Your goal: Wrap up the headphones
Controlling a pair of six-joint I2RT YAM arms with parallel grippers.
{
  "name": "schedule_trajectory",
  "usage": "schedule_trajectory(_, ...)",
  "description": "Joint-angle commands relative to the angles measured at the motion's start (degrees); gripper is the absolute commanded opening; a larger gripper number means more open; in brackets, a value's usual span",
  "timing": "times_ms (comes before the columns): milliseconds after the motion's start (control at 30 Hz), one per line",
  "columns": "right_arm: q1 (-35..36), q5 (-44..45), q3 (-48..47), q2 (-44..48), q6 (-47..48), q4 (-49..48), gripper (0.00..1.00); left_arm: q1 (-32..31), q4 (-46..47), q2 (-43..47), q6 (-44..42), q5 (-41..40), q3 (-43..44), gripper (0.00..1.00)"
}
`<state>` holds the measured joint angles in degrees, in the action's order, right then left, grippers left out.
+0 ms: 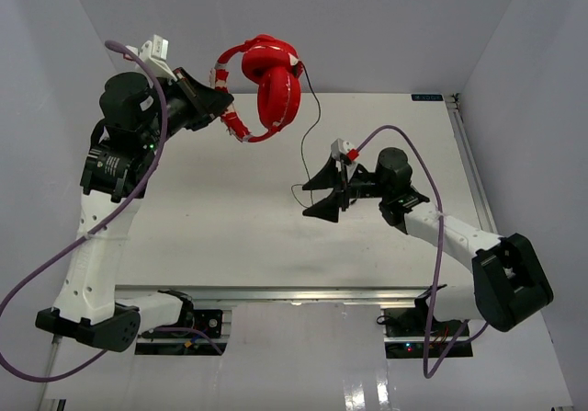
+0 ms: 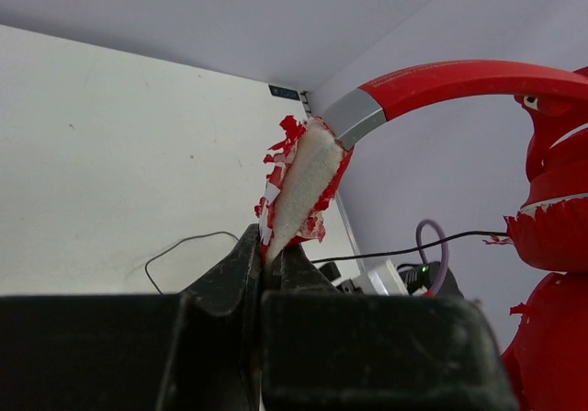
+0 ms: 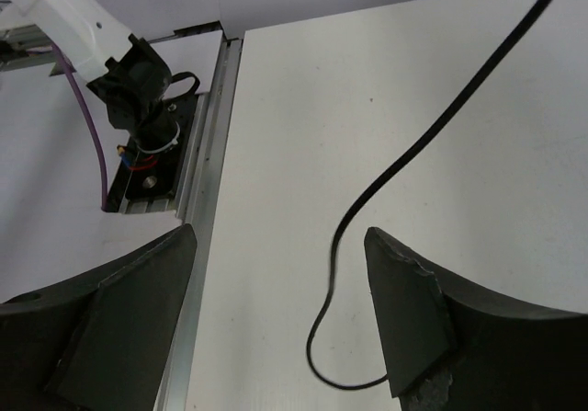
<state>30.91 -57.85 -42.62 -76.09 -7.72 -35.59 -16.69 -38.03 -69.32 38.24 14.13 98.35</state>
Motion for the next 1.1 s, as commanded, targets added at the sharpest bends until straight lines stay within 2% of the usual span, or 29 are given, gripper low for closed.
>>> schedule_trajectory(0, 1.3, -0.4, 2.9, 4.9, 5.9, 3.8, 0.73, -0.3, 4.6, -0.8, 4.2, -5.0, 2.9, 0.0)
schedule_trajectory(300, 3.2, -2.1, 1.7, 4.7, 7.5, 6.7, 0.45, -0.3, 7.9, -2.2, 7.7, -6.0, 3.0, 0.0)
schedule_trajectory(433, 3.7, -1.9, 1.0, 4.8, 7.7, 8.6, 0.24, -0.3, 8.3, -2.6, 7.7, -7.0, 3.0, 0.0)
schedule_trajectory(567, 3.8, 3.6, -3.0, 5.9, 15.7, 20.8, 0.08, -0.3, 10.0, -5.0, 6.5, -9.2, 1.8, 0.0)
schedule_trajectory(633, 3.9, 8.7, -7.2, 6.4, 23.0, 32.6, 0.08, -0.3, 12.9, -6.7, 5.8, -10.9, -1.5, 0.0)
schedule_trajectory(700, 4.4, 18.2, -11.8, 6.0, 32.9, 49.4, 0.08, -0.4, 14.8, -9.1, 5.4, -12.4, -3.7, 0.0)
schedule_trajectory(800, 5.6, 31.0, -19.1, 4.9, 40.7, 63.2, 0.08, -1.1, 16.5, -14.5, 3.7, -14.8, -5.6, 0.0)
schedule_trajectory(867, 7.0, 48.3, -20.9, 5.7, 45.0, 68.1, 0.08, -3.7, 16.6, -18.2, 0.2, -17.3, -5.9, 0.0)
schedule_trajectory(967, 8.1, 65.5, -20.2, 8.3, 53.6, 67.6, 0.08, -7.5, 15.1, -23.7, -5.8, -20.1, -6.1, 0.0)
schedule_trajectory(1067, 8.1, 75.1, -21.6, 9.4, 59.0, 67.4, 0.08, -11.5, 13.3, -28.8, -10.6, -22.4, -7.9, 0.0)
